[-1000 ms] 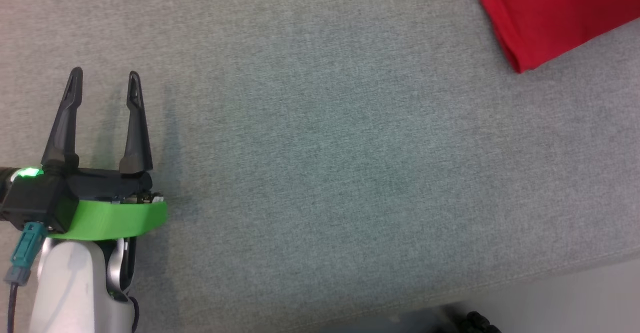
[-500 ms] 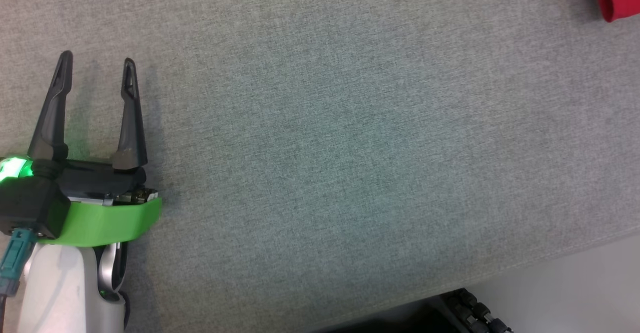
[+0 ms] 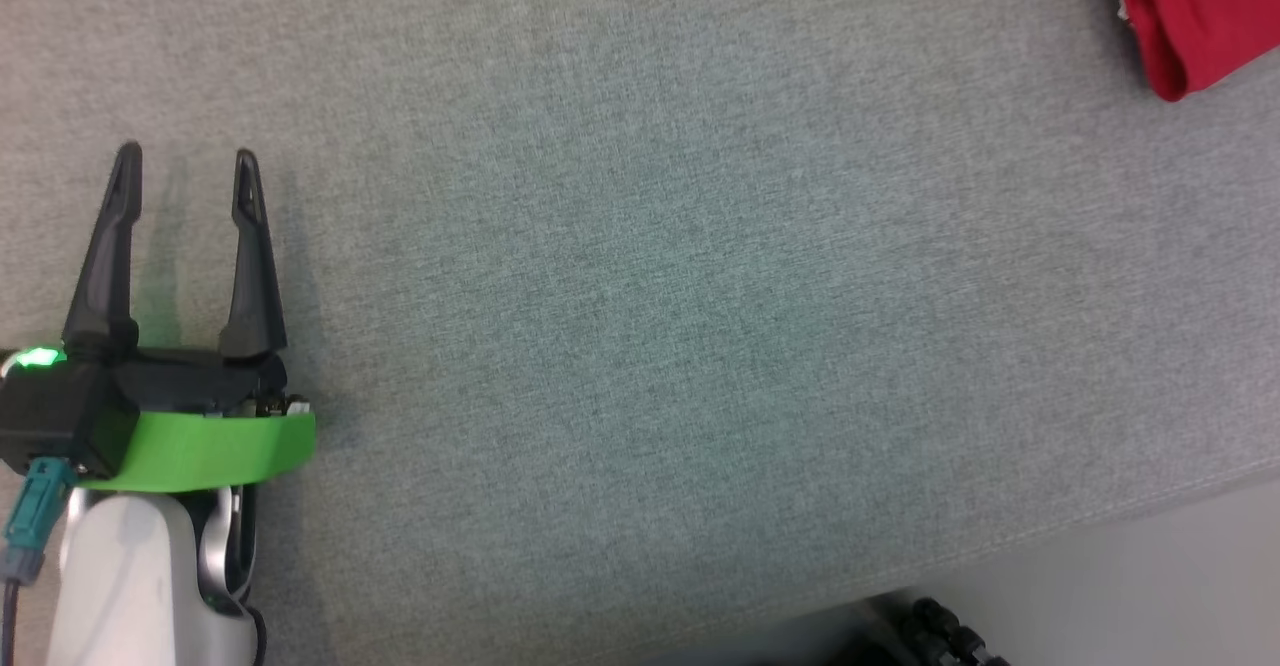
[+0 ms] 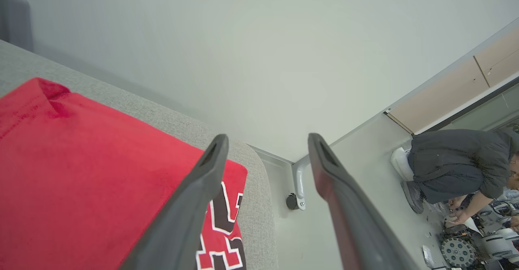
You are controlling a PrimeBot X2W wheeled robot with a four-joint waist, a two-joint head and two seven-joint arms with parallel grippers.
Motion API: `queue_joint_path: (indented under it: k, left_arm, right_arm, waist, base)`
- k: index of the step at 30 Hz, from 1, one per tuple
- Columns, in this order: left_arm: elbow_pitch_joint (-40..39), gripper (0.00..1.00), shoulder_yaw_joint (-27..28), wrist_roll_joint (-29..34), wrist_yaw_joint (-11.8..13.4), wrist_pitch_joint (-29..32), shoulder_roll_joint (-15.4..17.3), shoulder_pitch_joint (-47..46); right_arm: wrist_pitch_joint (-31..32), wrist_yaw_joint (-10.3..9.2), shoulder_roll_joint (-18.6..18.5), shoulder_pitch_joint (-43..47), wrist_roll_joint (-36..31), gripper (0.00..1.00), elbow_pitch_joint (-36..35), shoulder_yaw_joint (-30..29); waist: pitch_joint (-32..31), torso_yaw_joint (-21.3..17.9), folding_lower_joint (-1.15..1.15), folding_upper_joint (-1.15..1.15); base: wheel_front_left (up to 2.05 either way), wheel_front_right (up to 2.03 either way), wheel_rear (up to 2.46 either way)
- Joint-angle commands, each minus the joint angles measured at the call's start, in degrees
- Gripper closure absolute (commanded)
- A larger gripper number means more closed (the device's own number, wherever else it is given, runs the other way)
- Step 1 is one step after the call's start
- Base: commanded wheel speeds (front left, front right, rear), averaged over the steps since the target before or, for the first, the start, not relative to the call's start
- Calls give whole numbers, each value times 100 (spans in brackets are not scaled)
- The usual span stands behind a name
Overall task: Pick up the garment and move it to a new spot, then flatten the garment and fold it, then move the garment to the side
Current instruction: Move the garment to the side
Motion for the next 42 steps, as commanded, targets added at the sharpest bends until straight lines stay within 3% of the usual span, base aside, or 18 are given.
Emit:
queue_joint_path:
  k: [1, 6, 10, 26, 34, 42]
  left_arm:
    - [78, 0, 47, -46, 13, 3, -35, 136]
    - [263, 0, 242, -132, 17, 3, -132, 425]
    - [349, 0, 473, -151, 28, 3, -220, 758]
    - [707, 0, 571, -143, -7, 3, -437, 1508]
    - [865, 0, 517, -139, -17, 3, -454, 1638]
    - [1007, 0, 518, -160, -19, 3, -401, 1701]
  right_arm:
    - [-92, -12, 72, 44, -51, 0, -79, 20]
    - [-188, -11, 426, 441, -95, 0, -626, -87]
    - [-187, -11, 841, 1185, -169, 0, -1428, -513]
    - [-191, -10, 2712, 5229, -641, 0, -3694, -2488]
    - [-190, -10, 3228, 6551, -818, 0, -4105, -2802]
    - [-191, -7, 3567, 7260, -980, 0, -4350, -3052]
  waist:
    - [-441, 68, -1, 0]
    - [-1014, 151, -1, 0]
    - [-1496, 173, -1, 0]
    - [-2810, 487, -1, 0]
    - [-3149, 539, -1, 0]
    - [-3353, 657, -1, 0]
  base:
    - [0, 0, 0]
    - [0, 0, 0]
    - [0, 0, 0]
    - [0, 0, 0]
    - [0, 0, 0]
    - [0, 0, 0]
